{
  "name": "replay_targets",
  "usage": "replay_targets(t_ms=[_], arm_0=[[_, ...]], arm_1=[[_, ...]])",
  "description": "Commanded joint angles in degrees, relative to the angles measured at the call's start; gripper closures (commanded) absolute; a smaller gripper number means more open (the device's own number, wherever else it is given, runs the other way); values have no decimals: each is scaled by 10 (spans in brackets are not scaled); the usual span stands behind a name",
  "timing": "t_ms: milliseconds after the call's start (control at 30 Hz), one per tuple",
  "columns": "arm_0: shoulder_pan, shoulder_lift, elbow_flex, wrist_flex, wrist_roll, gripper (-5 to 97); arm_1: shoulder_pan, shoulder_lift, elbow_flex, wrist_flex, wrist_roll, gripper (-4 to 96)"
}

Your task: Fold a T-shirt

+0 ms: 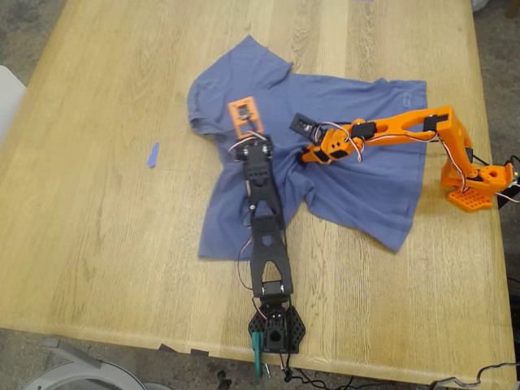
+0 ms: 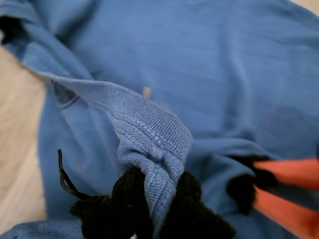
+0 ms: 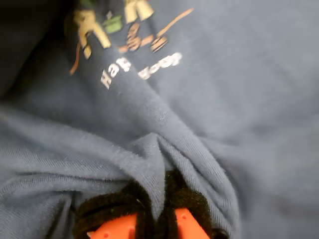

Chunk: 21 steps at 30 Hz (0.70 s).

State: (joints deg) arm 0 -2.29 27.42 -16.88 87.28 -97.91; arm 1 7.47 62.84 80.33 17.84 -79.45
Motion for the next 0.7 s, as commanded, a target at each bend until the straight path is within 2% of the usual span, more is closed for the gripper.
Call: replay_targets(t_ms=[0, 267, 667], arm_0=[[44, 127, -21, -14, 2, 918], [126, 155, -21, -22, 2, 918], [327, 144, -21, -44, 0, 918]], arm_1=[[26, 62, 20, -19, 5, 912], [58, 106, 76, -47, 20, 912], [105, 164, 181, -101, 23, 912]])
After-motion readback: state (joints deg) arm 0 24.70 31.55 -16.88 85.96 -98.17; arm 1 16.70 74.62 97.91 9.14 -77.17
